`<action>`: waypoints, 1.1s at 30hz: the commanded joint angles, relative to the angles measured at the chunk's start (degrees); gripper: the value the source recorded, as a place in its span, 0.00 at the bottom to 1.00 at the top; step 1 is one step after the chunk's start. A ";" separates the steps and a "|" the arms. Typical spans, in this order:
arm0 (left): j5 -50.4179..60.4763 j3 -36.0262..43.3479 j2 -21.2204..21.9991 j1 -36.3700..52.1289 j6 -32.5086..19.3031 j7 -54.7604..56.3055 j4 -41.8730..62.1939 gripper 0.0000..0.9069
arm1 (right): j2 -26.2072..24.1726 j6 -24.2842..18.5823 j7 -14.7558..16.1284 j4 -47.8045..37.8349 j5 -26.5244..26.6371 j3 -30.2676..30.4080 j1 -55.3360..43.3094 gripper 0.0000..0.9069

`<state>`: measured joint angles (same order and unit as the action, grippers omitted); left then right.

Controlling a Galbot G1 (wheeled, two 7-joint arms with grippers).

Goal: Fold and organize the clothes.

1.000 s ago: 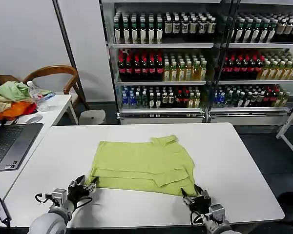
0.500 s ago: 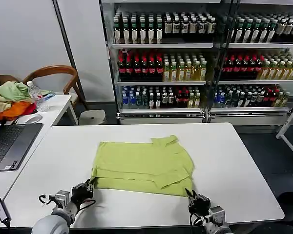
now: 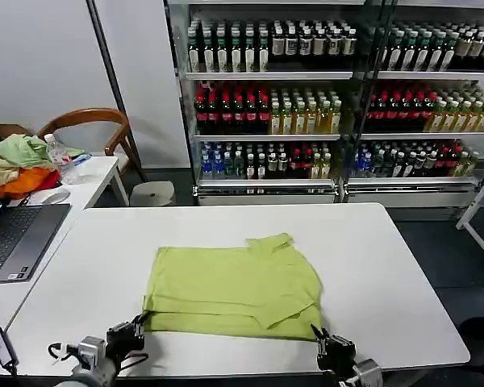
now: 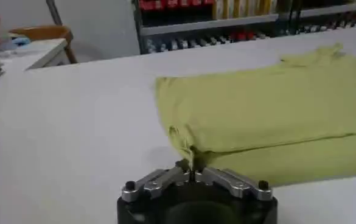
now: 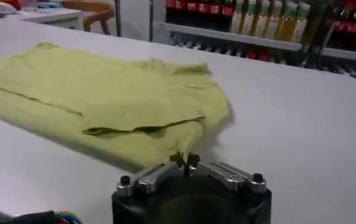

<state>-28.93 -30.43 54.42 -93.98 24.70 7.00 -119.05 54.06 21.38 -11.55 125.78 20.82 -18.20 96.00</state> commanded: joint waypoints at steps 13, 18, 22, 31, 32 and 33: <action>2.99 -4.12 0.38 -10.43 0.48 0.66 -7.56 1.00 | 0.06 -0.75 0.02 4.83 -2.61 -2.62 6.73 1.00; 0.01 -5.78 -0.62 -9.68 3.32 0.44 -9.75 1.00 | -1.17 0.42 1.10 5.51 -2.35 -5.86 6.04 1.00; -3.06 -7.07 -1.75 -7.44 3.69 0.40 -10.36 1.00 | -2.65 2.09 1.83 6.84 2.53 -10.22 4.00 1.00; -7.15 -4.81 -1.75 5.14 2.17 -0.45 -4.61 1.00 | -3.10 6.29 -1.30 -0.51 15.11 -4.68 -18.03 1.00; -7.12 -3.70 -1.87 7.28 1.76 -0.44 -2.85 1.00 | -2.73 6.60 -1.68 -2.44 15.20 -2.30 -22.69 1.00; -7.14 -2.83 -2.05 9.11 1.56 -0.46 -0.97 1.00 | -2.23 7.06 -2.20 -4.84 15.22 0.41 -25.76 1.00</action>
<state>-32.36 -36.68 53.11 -97.65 27.12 6.83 -127.52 51.89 25.85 -12.18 129.05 28.72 -24.71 90.15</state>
